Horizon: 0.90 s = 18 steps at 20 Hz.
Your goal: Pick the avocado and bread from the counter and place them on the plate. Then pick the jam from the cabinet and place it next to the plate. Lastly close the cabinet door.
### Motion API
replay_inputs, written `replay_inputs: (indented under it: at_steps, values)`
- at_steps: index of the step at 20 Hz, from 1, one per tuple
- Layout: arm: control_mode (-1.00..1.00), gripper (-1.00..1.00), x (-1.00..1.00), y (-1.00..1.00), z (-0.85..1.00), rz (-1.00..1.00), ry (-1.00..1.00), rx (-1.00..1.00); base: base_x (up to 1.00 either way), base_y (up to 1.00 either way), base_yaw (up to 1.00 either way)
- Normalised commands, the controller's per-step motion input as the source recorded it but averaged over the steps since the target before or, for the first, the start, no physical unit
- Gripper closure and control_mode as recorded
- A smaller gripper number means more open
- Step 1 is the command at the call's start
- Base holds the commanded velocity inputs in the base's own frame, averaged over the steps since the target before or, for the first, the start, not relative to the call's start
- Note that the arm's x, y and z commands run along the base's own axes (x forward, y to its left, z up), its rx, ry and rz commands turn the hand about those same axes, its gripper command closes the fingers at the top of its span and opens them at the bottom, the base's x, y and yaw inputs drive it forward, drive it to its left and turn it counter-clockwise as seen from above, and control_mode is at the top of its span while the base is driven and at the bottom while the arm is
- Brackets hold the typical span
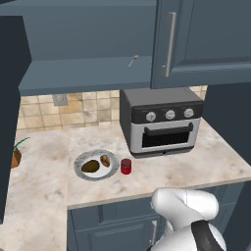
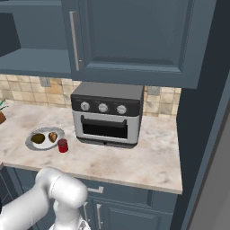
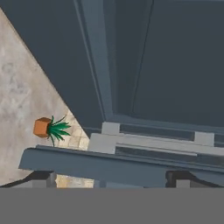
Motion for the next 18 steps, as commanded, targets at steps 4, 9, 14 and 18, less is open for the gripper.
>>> replay_inputs:
  at_steps: [4, 9, 14, 18]
  values:
    - [-1.00, -1.00, -0.14, 0.26, 0.01, -0.15, 0.00, 0.00, 0.00, 0.00, 0.00]
    - [-1.00, -1.00, -0.12, 0.32, 0.08, -0.12, 0.00, 0.00, 0.00, 0.00, 0.00]
    - [-1.00, -1.00, 0.00, 0.27, 0.16, -0.08, 0.02, 0.00, 0.00, 0.00, 0.00]
    - [-1.00, -1.00, 0.00, 0.19, 0.04, -0.02, 0.04, 0.00, 0.00, 0.00, 0.00]
